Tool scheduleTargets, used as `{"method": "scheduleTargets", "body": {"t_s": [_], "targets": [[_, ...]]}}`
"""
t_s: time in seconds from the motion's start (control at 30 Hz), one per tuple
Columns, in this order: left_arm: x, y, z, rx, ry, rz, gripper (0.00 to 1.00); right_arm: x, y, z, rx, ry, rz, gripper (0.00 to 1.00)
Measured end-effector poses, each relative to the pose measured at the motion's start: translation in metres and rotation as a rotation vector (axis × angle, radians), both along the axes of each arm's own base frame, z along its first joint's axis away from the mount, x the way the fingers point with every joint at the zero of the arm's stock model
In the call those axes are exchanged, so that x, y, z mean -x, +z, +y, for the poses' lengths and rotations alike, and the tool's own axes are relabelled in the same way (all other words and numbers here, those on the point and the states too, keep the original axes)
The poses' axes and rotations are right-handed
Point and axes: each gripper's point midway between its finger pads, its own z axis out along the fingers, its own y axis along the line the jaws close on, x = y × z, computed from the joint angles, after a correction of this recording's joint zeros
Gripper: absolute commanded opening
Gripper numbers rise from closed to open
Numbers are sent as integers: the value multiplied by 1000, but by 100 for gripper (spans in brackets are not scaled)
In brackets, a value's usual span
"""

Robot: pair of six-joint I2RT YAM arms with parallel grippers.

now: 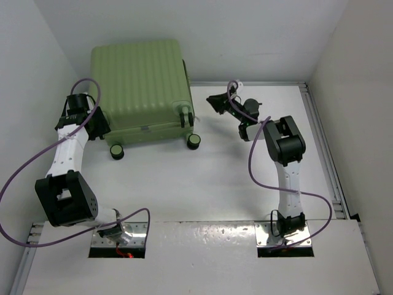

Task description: Pack the luggage

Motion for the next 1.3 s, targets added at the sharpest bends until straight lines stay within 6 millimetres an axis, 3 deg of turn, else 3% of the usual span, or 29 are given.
{"method": "scheduleTargets", "body": {"t_s": [0.03,0.07,0.17,0.3,0.5,0.67,0.77,1.0,1.3], "targets": [[0,0,0,0,-1,1,0,3,-3,3,4,26,6,40],[-1,0,0,2,-4,1,0,8,-7,6,8,62,17,45],[-1,-1,0,7,-12,7,0,24,-13,14,17,175,43,56],[-1,-2,-1,12,-33,14,0,44,-18,5,21,333,105,65],[-4,-3,-3,10,-105,20,0,54,4,-9,15,562,210,65],[-6,-4,-5,-11,-178,23,0,64,13,3,23,758,291,65],[-8,-3,-6,-27,-213,22,0,68,0,15,1,836,418,65],[-4,-15,-10,-48,-270,52,0,74,-53,32,-55,915,717,65],[-4,-15,-10,-62,-277,57,0,83,-52,44,-39,953,739,66]]}}
